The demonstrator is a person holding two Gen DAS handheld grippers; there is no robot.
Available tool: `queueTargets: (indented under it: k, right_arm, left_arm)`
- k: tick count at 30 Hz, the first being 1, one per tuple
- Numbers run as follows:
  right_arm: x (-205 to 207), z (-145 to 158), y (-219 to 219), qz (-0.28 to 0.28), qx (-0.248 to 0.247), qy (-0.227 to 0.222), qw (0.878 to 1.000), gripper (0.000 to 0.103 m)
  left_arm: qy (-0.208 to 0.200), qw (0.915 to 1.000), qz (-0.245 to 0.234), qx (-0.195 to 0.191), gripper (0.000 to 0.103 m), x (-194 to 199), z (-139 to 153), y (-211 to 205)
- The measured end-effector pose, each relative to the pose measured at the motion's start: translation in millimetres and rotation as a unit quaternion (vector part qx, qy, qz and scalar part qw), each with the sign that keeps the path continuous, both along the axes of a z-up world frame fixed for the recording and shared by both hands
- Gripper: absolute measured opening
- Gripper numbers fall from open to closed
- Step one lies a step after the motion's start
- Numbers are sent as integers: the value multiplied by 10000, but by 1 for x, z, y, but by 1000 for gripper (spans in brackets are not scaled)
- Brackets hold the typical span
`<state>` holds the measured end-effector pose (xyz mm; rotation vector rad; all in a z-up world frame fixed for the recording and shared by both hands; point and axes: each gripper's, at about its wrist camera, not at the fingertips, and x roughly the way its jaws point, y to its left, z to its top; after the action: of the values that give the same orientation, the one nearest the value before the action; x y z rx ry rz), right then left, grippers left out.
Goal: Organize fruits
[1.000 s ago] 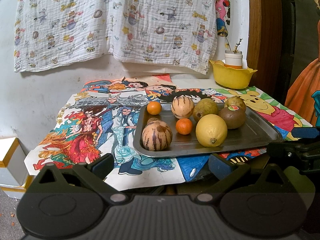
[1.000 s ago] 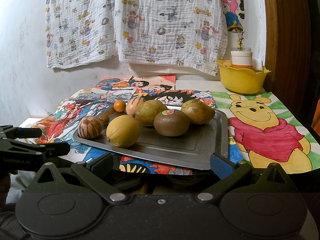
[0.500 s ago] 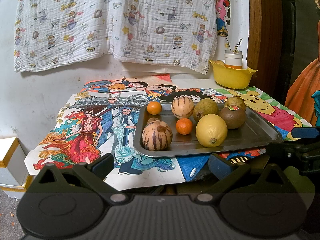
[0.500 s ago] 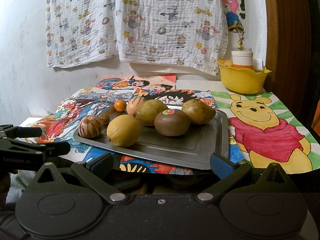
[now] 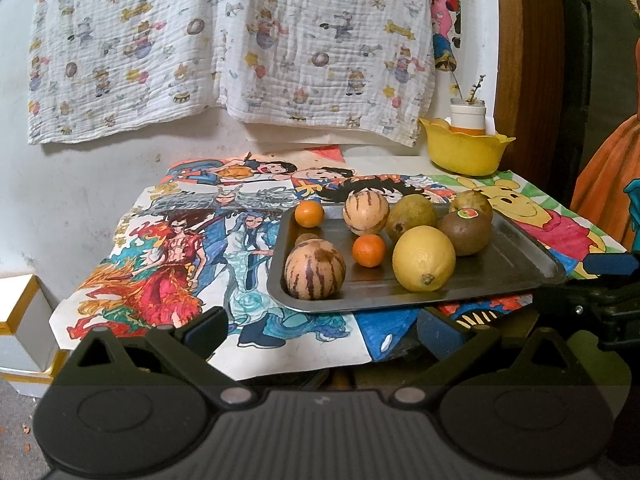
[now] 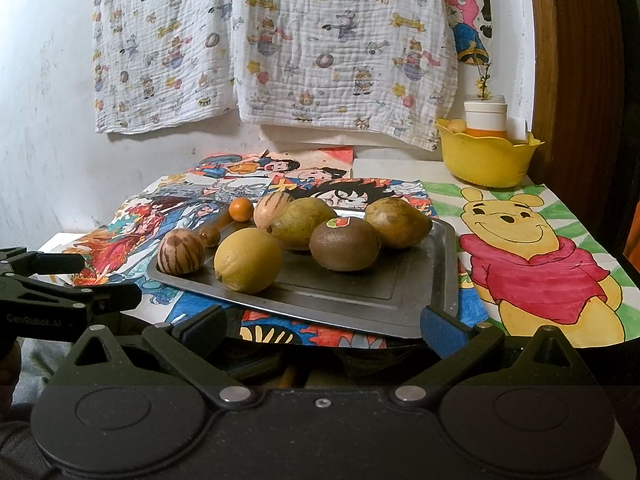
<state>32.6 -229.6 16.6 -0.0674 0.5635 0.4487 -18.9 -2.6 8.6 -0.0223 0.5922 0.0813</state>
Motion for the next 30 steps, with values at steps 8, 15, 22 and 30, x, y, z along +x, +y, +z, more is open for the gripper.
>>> queueTargets:
  k: [8,15,22,30]
  right_arm:
    - [0,0,0,-1,-2,0,10000,102]
    - [0,0,1,-1,-8,-2,10000,102]
    - [0,0,1,1,-15,-1,10000,102]
    - [0,0,1,0,-20,-2,10000,102]
  left_arm:
    - [5,10000,17,0,103,0,0,0]
    - [-1,10000,14,3,103,0,0,-1]
    - [1,10000,-51,6,103,0,-1,-3]
    - [22,10000,-47,-58,103,0,-2,0]
